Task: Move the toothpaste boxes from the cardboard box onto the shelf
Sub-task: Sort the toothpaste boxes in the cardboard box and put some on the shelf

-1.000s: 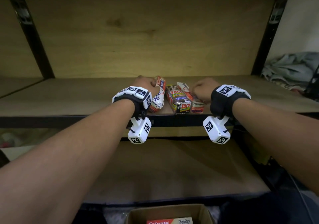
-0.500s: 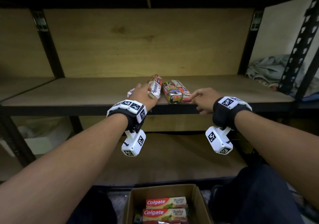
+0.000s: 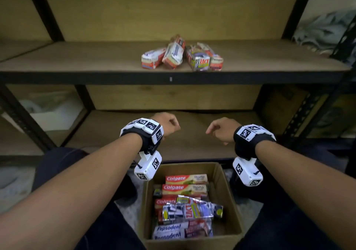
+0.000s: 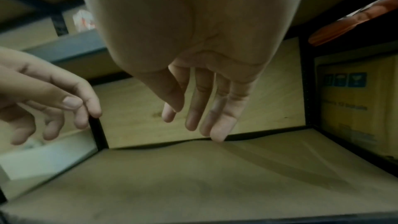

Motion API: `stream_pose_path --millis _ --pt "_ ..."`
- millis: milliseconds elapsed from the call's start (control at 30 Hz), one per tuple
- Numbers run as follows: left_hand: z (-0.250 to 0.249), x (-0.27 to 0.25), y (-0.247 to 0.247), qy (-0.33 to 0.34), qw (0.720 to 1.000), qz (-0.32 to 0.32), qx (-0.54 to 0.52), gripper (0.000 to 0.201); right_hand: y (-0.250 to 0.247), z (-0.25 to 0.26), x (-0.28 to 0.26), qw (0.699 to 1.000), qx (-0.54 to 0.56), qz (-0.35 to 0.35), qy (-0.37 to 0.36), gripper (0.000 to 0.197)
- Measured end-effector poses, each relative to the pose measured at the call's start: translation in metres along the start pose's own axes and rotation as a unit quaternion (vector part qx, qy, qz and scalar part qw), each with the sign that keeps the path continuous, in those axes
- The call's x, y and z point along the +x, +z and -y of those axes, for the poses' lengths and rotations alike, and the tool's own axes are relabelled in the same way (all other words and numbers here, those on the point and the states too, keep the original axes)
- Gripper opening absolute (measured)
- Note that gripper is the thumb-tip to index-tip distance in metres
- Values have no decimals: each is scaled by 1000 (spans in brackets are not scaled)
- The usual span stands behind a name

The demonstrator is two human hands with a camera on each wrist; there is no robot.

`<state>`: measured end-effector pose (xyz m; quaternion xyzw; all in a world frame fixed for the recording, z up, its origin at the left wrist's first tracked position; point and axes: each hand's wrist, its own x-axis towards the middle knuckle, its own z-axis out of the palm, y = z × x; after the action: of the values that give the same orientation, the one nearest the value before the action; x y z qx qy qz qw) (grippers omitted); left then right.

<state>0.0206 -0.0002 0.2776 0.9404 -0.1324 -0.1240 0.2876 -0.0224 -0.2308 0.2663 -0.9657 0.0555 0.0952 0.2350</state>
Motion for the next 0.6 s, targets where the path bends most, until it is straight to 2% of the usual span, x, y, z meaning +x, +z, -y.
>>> stream_pose_path --millis 167,400,600 --pt "41 11 51 -37 997 65 5 9 53 -25 14 993 -87 77 -10 31" --pt "97 21 127 -75 986 142 51 20 140 -75 35 984 -49 163 50 30" --pt "144 26 177 -135 965 201 95 30 200 -105 48 977 -40 190 86 25"
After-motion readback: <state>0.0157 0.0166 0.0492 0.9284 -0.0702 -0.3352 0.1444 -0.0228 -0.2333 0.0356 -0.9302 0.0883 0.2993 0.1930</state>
